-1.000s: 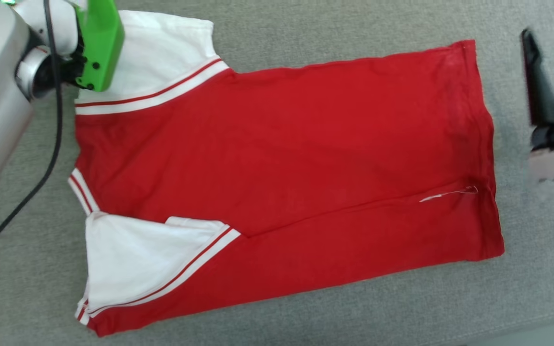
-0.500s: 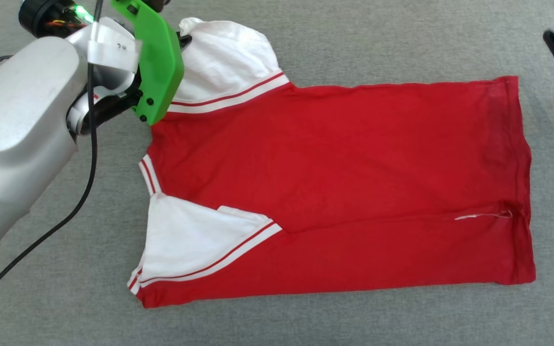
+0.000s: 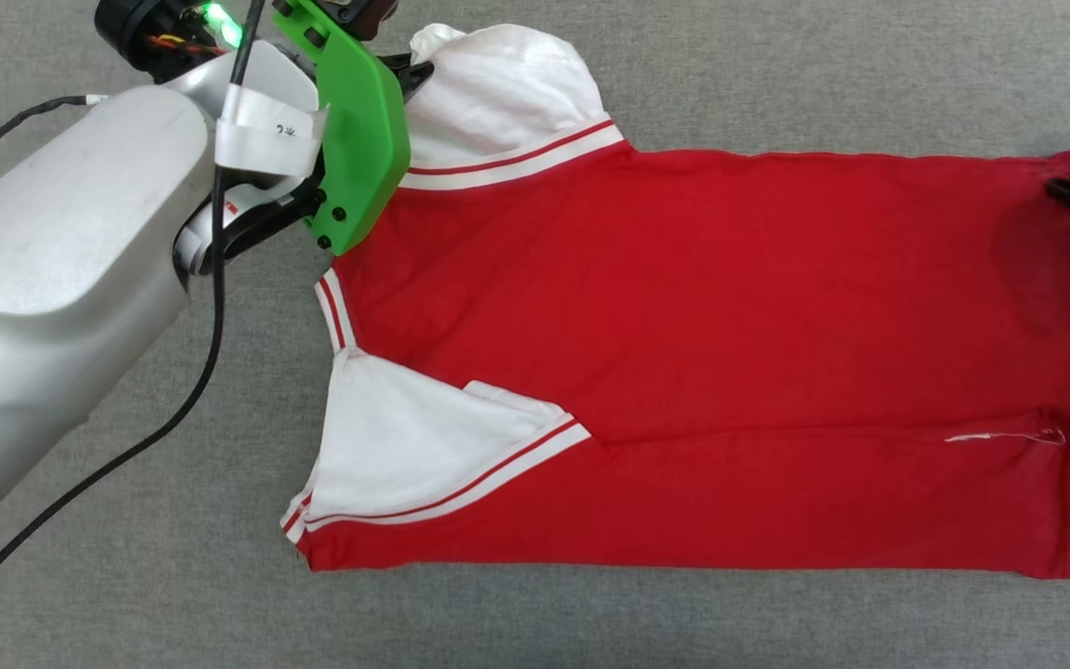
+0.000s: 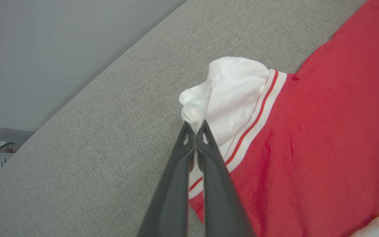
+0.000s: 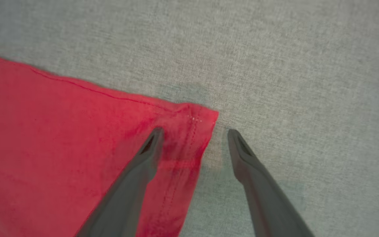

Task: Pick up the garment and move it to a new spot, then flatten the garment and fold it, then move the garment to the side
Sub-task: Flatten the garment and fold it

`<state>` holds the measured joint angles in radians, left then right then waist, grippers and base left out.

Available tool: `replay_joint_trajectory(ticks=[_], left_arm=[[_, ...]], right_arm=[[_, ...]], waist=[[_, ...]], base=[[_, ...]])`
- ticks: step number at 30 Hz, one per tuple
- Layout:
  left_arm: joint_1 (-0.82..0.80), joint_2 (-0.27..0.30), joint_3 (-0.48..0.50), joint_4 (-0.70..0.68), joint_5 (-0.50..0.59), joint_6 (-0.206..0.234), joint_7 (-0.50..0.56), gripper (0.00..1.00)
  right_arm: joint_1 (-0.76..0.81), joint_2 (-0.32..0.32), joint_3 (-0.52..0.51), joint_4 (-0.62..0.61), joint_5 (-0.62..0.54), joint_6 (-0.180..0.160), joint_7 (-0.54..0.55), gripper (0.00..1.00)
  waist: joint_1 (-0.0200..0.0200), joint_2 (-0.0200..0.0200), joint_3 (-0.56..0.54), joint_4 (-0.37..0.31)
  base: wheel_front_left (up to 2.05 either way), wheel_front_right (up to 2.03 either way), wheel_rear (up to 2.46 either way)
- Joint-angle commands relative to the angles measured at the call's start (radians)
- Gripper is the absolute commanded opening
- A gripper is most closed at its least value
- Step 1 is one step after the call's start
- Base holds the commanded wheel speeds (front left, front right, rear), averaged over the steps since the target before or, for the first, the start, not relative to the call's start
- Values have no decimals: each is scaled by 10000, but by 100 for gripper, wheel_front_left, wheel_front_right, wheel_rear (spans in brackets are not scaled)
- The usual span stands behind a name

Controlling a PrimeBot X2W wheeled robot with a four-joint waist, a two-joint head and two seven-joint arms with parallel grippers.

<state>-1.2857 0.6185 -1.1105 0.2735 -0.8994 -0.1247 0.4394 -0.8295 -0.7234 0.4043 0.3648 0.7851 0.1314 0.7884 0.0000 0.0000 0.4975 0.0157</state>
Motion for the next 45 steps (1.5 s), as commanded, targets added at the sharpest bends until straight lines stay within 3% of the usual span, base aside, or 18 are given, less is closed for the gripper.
replay_joint_trajectory(ticks=[1, 8, 9, 10, 18, 26, 37, 45], left_arm=[[-145, -84, -11, -23, 110, 40, -88, 0], [-205, -247, -112, 115, 146, 9, -342, 0], [-193, -251, -143, 164, 147, 2, -384, 0], [-161, -250, -184, 222, 121, -3, -380, 0], [363, -216, -358, 547, -109, -33, -960, 0], [1930, 218, -638, 221, -304, 234, -1723, 0], [4639, 1371, -1077, -1572, -542, 1521, -2426, 0], [6227, 1647, -1350, -1795, -843, 1870, -2685, 0]], right_arm=[[-131, 103, 190, 179, -151, -7, 24, 100], [409, 174, 1002, 872, -118, -7, 21, 100], [437, 128, 1039, 866, -102, -7, -196, 28], [457, 118, 1017, 908, -49, -7, -366, 0], [695, -211, 958, 565, -72, -7, -2403, 0], [2463, -351, 888, -474, 13, -7, -4188, 0], [5241, -287, 235, -1609, 143, -7, -4621, 0], [7042, 11, -576, -1945, 272, -7, -4406, 0]], waist=[[0, 0, 260, 223], [0, 0, 414, 371], [0, 0, 392, 363], [0, 0, 350, 347], [0, 0, -670, 204], [0, 0, -2113, 163], [0, 0, -3257, 112], [0, 0, -3240, 94]], base=[[0, 0, 0], [0, 0, 0], [0, 0, 0], [0, 0, 0], [0, 0, 0], [0, 0, 0], [0, 0, 0], [0, 0, 0]])
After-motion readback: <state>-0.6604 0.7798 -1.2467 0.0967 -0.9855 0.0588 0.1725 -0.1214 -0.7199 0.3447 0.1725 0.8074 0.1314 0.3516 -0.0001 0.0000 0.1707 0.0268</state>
